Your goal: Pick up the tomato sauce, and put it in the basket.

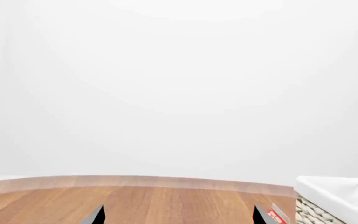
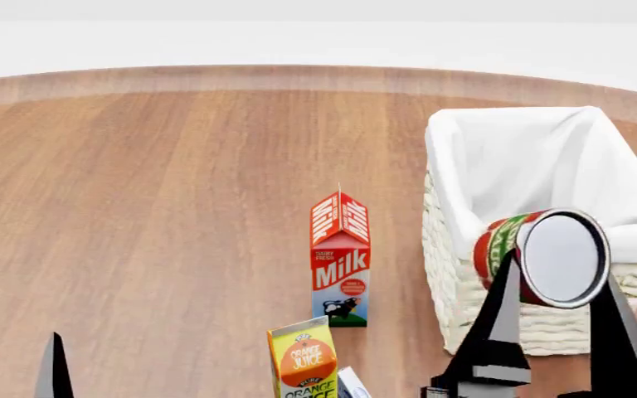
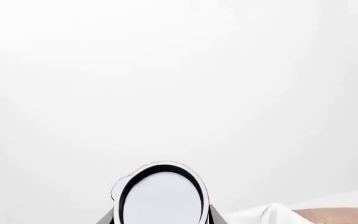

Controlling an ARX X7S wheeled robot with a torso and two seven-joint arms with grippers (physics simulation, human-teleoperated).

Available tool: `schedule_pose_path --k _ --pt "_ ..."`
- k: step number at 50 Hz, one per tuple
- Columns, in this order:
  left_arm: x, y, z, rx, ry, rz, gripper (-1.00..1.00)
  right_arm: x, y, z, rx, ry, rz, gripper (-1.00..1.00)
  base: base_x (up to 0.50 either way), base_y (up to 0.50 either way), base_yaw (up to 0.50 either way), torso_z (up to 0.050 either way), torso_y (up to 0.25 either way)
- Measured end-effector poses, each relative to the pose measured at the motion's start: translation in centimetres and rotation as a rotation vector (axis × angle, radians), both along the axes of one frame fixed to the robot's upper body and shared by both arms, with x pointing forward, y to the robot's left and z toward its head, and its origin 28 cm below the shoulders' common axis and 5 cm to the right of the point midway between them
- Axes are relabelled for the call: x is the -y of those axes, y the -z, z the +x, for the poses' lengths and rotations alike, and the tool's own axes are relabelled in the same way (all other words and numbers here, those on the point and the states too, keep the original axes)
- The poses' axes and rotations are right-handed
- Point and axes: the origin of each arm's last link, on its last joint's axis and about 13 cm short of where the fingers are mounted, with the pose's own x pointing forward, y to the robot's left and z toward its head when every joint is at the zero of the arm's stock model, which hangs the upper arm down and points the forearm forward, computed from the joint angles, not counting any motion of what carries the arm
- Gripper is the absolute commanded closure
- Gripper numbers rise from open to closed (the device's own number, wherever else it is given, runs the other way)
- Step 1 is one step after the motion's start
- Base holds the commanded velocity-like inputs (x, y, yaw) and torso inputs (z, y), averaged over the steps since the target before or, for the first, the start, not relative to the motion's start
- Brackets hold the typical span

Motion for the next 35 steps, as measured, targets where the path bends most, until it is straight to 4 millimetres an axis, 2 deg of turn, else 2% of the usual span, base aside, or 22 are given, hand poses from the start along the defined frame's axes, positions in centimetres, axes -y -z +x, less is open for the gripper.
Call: schedule_pose_path --k 16,35 --pt "0.0 0.1 0.1 -0.006 0.004 -0.003 -1.0 0.6 -5.2 5.3 0.083 0.026 0.02 1.0 0.0 0.0 0.0 0.0 0.0" --pt "0.1 0.3 0.1 -0.014 0.006 -0.005 -1.0 1.6 -7.5 14.6 0.016 0.082 0.004 1.0 0.0 0.0 0.0 0.0 0.0"
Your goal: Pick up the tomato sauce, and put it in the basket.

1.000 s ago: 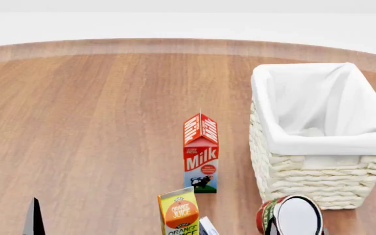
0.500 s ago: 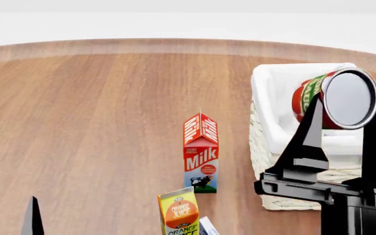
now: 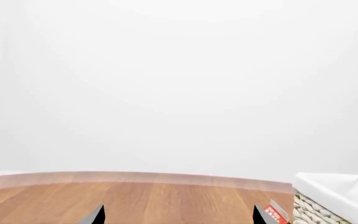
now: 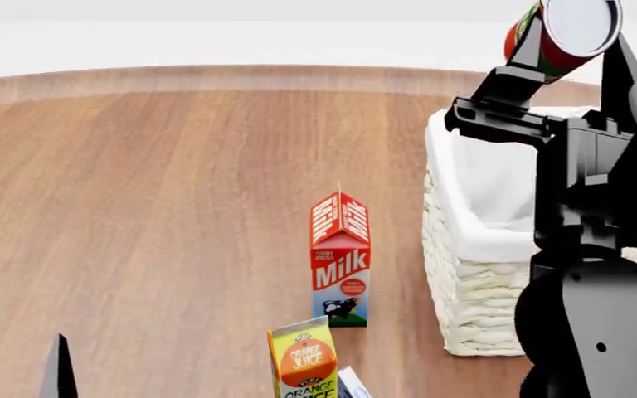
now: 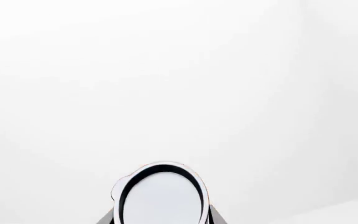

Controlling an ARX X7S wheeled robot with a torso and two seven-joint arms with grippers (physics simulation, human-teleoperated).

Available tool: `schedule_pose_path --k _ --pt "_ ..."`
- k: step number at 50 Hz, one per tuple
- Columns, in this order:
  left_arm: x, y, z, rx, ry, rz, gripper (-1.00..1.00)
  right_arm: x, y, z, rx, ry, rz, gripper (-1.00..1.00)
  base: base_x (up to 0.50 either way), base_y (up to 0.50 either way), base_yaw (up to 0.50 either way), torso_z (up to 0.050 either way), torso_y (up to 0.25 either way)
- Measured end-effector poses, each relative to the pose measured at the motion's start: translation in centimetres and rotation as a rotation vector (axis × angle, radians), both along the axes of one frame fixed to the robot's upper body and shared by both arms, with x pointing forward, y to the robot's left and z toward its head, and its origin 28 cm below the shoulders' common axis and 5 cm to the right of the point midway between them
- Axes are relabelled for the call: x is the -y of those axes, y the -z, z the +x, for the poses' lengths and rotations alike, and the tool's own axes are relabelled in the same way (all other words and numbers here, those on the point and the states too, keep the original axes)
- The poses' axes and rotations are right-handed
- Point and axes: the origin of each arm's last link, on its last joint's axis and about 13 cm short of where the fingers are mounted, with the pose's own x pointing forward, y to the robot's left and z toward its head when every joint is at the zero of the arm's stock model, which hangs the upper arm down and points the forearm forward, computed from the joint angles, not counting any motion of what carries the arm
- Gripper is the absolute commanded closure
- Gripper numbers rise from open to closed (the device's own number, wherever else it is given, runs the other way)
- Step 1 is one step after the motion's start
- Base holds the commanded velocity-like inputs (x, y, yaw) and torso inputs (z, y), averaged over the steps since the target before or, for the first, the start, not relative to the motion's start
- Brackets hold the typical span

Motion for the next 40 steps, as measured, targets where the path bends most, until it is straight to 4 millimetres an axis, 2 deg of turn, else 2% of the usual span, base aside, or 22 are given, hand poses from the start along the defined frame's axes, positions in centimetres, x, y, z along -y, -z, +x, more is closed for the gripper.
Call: schedule_pose_path --k 13,26,32,40 --pt "0.0 0.1 0.1 -0.004 0.001 -0.001 -1.0 0.5 -0.8 4.1 -0.085 0.065 -0.018 1.0 0.0 0.0 0.0 0.0 0.001" --pt "0.0 0.1 0.1 -0.008 0.002 -0.002 -1.0 1.7 -0.3 8.7 -0.234 0.133 -0.013 1.0 0.0 0.0 0.0 0.0 0.0" --pt "0.0 0.1 0.2 -0.009 0.001 -0.004 -1.0 2.1 0.3 9.6 -0.313 0.169 -0.032 1.0 0.0 0.0 0.0 0.0 0.0" --pt "-0.1 0.2 0.3 -0.01 0.001 -0.005 -1.0 2.5 1.8 9.7 -0.415 0.201 -0.062 1.0 0.0 0.0 0.0 0.0 0.001"
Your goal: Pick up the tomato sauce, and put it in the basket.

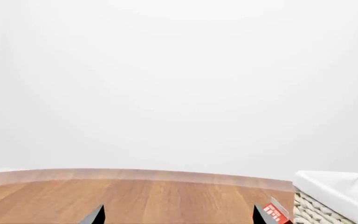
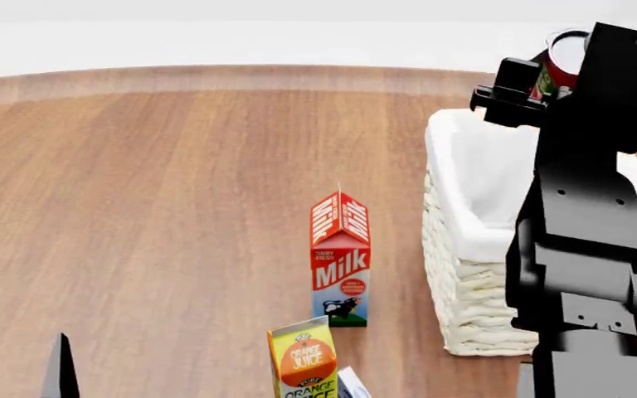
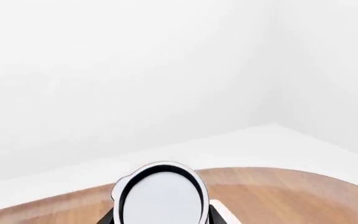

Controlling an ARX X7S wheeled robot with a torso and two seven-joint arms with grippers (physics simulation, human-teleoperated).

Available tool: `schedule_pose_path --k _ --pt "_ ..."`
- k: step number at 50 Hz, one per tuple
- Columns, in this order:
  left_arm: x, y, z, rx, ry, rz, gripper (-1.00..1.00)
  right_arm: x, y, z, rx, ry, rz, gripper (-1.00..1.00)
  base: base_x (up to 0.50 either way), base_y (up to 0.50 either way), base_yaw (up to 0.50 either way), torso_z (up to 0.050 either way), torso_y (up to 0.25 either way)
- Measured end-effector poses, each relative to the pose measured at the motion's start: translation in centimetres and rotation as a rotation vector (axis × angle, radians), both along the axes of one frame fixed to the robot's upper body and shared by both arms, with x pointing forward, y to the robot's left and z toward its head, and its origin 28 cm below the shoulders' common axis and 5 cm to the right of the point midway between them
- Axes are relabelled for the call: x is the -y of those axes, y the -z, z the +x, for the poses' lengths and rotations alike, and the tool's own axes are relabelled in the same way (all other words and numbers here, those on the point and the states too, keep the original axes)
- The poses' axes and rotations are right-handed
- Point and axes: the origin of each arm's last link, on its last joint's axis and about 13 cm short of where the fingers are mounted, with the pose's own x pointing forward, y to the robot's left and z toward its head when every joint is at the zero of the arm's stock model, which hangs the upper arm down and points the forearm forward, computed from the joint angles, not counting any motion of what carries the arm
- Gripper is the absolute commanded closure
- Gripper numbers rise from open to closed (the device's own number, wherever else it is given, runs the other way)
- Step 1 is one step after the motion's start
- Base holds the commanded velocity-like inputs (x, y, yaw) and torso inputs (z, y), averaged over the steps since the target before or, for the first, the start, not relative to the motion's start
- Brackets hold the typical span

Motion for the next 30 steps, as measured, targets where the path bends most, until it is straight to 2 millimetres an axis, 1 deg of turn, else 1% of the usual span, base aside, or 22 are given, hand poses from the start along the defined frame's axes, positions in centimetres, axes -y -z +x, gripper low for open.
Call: schedule_pose_path --k 17,30 --pt "0.0 0.1 0.1 -0.006 0.001 0.002 -1.0 0.5 2.7 -0.6 -0.176 0.031 -0.027 1.0 0.0 0.0 0.0 0.0 0.0" --pt "0.1 0.2 0.1 -0.006 0.004 0.004 -1.0 0.8 4.5 -1.1 -0.261 0.037 -0.021 1.0 0.0 0.0 0.0 0.0 0.001"
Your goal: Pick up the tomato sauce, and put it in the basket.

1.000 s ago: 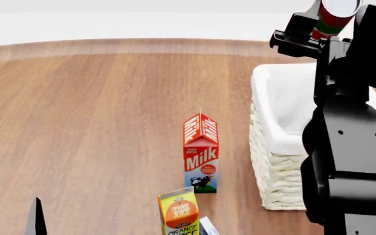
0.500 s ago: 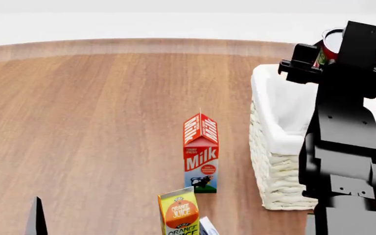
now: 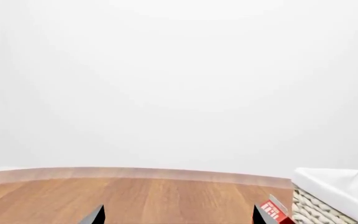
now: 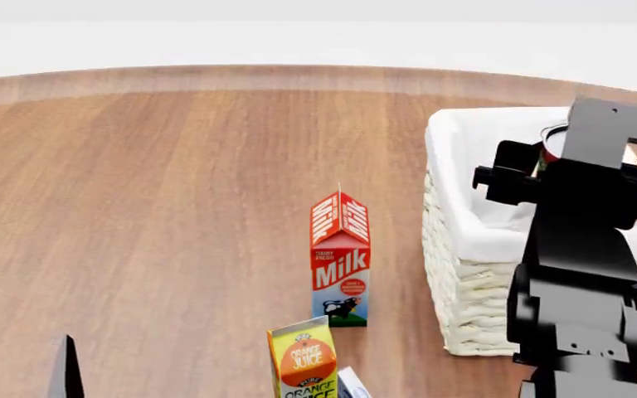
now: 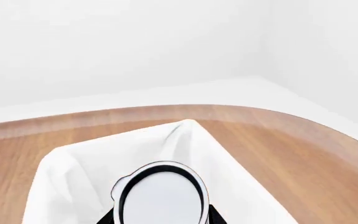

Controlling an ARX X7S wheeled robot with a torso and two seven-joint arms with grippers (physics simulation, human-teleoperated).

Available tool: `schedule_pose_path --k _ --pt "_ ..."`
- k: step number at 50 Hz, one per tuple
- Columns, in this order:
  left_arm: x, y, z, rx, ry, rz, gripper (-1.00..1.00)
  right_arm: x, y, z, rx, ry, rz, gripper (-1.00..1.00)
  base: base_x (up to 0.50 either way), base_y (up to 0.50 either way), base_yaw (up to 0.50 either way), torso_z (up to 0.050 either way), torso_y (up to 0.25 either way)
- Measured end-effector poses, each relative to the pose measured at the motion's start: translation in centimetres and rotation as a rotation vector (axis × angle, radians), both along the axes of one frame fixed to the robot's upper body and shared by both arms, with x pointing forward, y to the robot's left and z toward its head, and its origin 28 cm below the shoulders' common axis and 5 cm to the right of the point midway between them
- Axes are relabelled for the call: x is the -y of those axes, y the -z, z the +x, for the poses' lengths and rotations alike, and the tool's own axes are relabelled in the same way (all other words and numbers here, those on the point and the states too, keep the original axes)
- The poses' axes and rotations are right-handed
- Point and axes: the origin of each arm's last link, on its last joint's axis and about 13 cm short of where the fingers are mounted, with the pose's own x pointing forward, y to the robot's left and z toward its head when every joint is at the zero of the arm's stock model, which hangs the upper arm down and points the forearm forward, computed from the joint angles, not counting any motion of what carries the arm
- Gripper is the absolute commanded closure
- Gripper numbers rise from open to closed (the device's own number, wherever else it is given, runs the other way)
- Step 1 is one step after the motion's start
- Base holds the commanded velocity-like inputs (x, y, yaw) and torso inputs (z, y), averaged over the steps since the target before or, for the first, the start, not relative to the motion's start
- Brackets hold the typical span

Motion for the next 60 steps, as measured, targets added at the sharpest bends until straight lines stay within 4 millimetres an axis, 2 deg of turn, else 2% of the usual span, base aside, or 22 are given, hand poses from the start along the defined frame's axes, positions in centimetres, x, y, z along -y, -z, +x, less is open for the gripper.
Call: schedule_pose_path --k 18,19,39,60 --pt "0.1 0.1 0.0 -0.002 0.005 0.002 -1.0 0.2 1.6 -0.6 -0.053 -0.001 0.009 1.0 0.0 0.0 0.0 0.0 0.0" --pt "0.1 0.1 0.0 -0.002 0.005 0.002 -1.0 0.2 1.6 -0.6 -0.053 -0.002 0.01 -1.0 0.0 0.0 0.0 0.0 0.0" --pt "0.2 0.1 0.0 -0.004 0.009 0.001 -1.0 0.3 1.2 -0.4 -0.015 -0.01 0.016 -1.0 0.0 0.0 0.0 0.0 0.0" --pt "0.2 0.1 0.0 -0.006 0.009 0.0 -1.0 -0.8 -2.9 0.6 0.313 -0.099 0.073 -1.0 0.0 0.0 0.0 0.0 0.0"
